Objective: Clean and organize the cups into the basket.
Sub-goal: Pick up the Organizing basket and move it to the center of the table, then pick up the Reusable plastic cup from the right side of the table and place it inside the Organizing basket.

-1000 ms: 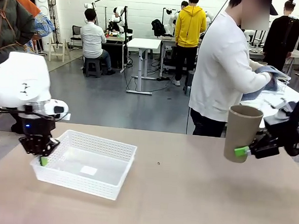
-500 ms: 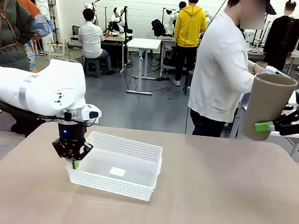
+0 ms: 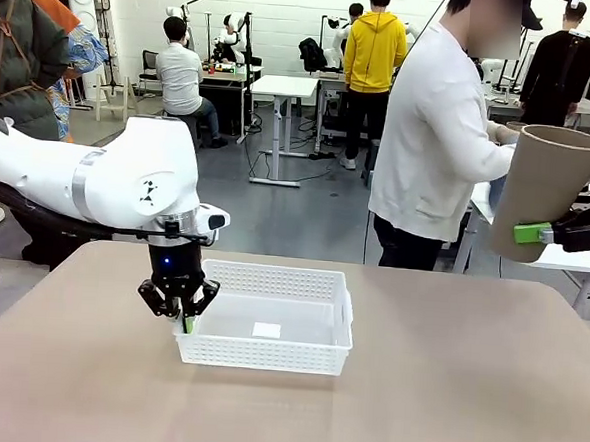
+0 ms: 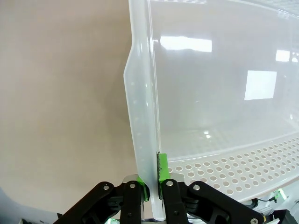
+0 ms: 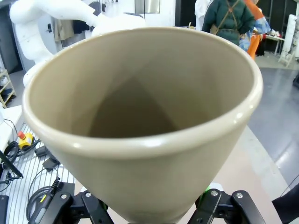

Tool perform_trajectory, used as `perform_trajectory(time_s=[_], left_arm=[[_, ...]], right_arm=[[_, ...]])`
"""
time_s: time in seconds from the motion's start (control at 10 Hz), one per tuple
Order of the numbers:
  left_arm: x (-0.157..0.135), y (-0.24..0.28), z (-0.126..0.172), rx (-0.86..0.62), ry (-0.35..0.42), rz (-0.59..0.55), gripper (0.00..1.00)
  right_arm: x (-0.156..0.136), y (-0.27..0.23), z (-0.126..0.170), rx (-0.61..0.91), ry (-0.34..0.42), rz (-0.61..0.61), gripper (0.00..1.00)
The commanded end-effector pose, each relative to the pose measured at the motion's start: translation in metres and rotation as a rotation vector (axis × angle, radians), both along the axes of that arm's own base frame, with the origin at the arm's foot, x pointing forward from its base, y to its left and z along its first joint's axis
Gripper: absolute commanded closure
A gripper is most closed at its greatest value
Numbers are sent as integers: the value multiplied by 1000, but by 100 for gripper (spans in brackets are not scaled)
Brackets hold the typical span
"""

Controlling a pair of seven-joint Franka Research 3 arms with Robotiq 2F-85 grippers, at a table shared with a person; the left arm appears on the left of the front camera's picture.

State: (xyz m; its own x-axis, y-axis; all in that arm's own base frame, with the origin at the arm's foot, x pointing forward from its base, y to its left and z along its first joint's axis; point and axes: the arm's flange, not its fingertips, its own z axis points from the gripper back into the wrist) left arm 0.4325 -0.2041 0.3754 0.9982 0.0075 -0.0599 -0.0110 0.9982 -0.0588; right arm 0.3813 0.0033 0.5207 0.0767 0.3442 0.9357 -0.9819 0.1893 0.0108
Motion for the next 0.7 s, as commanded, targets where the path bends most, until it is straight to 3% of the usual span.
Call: perform_trajectory(time_s=[0.0, 0.6], left_arm=[[1, -12, -3, -2, 0, -26, 100], [1, -23, -23, 82, 32, -23, 100]], right_arm=[[-2, 3, 2, -8, -7, 16, 36], [-2, 3, 2, -8, -7, 16, 36]])
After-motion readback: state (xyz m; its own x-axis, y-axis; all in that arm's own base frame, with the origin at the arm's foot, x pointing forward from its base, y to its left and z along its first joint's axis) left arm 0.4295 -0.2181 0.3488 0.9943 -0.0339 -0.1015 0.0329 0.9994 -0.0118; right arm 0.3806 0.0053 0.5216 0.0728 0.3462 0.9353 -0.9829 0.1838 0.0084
